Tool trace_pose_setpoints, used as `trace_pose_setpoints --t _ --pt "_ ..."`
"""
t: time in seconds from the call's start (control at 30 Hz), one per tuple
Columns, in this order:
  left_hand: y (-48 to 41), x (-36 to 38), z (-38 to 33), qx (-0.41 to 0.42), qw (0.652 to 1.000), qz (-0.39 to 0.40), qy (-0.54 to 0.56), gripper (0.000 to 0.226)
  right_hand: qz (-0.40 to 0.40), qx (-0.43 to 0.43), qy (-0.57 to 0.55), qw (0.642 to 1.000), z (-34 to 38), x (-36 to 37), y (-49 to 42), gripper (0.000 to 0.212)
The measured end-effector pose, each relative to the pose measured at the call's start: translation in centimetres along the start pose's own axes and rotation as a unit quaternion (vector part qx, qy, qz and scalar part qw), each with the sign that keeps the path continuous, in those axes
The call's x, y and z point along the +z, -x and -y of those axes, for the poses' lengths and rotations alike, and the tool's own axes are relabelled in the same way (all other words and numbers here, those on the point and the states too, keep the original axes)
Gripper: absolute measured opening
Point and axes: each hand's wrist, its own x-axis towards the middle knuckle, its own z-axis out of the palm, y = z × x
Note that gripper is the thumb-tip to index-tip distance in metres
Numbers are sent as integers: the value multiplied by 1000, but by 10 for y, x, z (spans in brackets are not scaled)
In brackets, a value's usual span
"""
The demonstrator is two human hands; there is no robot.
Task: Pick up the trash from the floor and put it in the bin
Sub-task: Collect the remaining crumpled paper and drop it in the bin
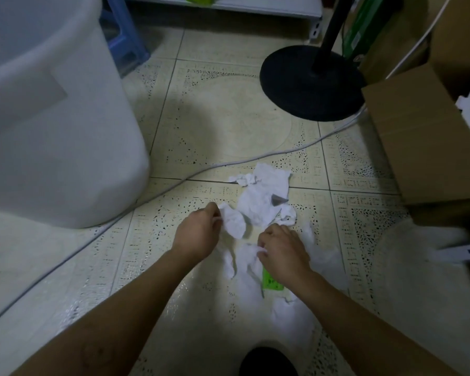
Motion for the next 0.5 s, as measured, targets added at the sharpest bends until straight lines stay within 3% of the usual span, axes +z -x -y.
trace_pose_setpoints --t 0.1,0.17,0.23,0.3,0.4,0.5 --pt "-1 -10 3 -2 998 -24 50 15 -49 45 -155 986 1 -9 -3 7" --pt "-1 -14 4 -17 997 -30 75 18 -63 57 -224 971 2 -15 -6 27" --pt "-1 -18 6 -42 994 -37 89 18 -91 58 -249 962 4 -22 -6 40" --pt "-2 -21 7 -55 993 -42 96 17 -123 61 -250 958 5 -28 -7 38" --pt "-3 -26 5 -52 993 -48 91 15 -138 64 -262 953 6 -37 -10 17" --pt "-8 -32 0 -53 993 -50 97 15 -166 59 -278 944 8 -45 -15 29"
